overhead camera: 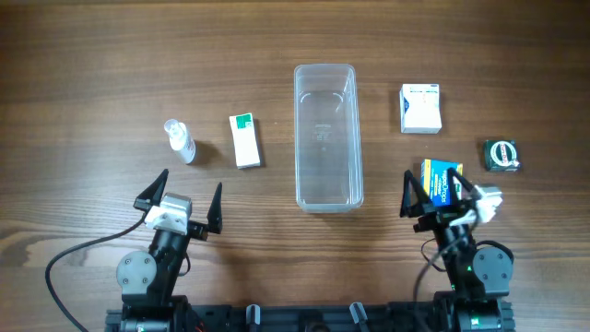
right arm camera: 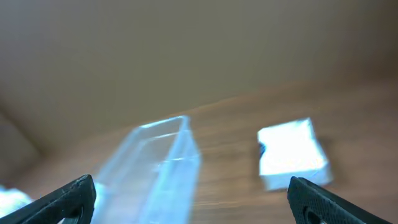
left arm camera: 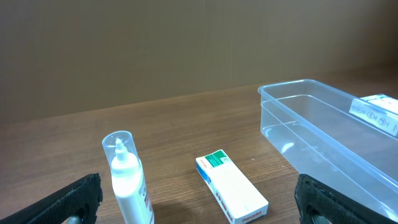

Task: Pack container
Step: 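Raise the right gripper from rest toward the white Hansaplast pack, then grasp the white Hansaplast plaster pack with the right gripper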

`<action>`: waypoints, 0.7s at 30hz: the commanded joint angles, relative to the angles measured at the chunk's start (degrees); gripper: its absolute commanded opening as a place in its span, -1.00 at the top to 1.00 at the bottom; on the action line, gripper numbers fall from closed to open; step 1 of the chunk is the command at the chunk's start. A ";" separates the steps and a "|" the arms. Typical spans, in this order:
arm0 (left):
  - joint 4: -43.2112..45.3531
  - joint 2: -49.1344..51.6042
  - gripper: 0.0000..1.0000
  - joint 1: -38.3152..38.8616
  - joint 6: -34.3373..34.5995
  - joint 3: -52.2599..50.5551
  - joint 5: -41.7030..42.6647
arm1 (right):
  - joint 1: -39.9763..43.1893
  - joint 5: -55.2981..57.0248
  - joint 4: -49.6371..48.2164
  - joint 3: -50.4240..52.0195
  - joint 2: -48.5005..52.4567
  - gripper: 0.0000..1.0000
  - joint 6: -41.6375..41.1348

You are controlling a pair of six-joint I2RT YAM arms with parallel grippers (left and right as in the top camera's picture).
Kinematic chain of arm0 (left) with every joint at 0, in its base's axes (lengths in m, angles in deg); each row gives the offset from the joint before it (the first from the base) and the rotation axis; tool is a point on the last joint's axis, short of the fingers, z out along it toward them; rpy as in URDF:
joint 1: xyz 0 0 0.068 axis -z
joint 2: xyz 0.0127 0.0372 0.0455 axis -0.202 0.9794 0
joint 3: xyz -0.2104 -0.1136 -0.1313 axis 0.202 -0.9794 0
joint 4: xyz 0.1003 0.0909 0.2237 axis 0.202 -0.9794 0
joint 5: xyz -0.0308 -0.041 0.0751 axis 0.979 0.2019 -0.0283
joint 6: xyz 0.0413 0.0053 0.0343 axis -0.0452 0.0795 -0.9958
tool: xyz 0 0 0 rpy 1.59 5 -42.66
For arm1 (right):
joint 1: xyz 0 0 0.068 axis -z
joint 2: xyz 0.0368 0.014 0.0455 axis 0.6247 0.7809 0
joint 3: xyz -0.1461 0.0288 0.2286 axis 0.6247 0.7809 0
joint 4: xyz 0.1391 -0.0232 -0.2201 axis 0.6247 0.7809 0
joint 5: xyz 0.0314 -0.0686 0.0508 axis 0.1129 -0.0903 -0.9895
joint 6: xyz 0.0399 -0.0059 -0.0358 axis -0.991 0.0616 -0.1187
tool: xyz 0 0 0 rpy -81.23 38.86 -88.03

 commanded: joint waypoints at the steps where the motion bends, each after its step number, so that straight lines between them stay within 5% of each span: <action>1: -0.02 -0.09 -1.00 -0.35 -0.07 -0.35 0.48 | -0.33 -1.77 -0.52 0.09 1.90 -0.99 -27.08; 3: -0.02 -0.09 -1.00 -0.35 -0.09 -0.35 0.48 | -0.33 -6.40 -1.20 0.09 2.80 -0.99 -31.47; 7: -0.02 -0.09 -1.00 -0.35 -0.09 -0.35 0.48 | -0.33 -16.02 -6.49 -0.46 2.80 -0.99 -16.02; 12: -0.02 -0.09 -0.99 -0.35 -0.07 -0.35 0.48 | -0.33 -10.45 -2.32 -13.38 10.78 -1.00 -2.54; 16: -0.02 -0.09 -0.99 -0.35 -0.07 -0.35 0.48 | -0.24 -4.20 11.28 -38.45 39.45 -0.99 10.49; 21: -0.02 -0.09 -0.99 -0.35 -0.09 -0.35 0.48 | -0.17 1.68 48.15 -81.77 78.71 -1.00 22.40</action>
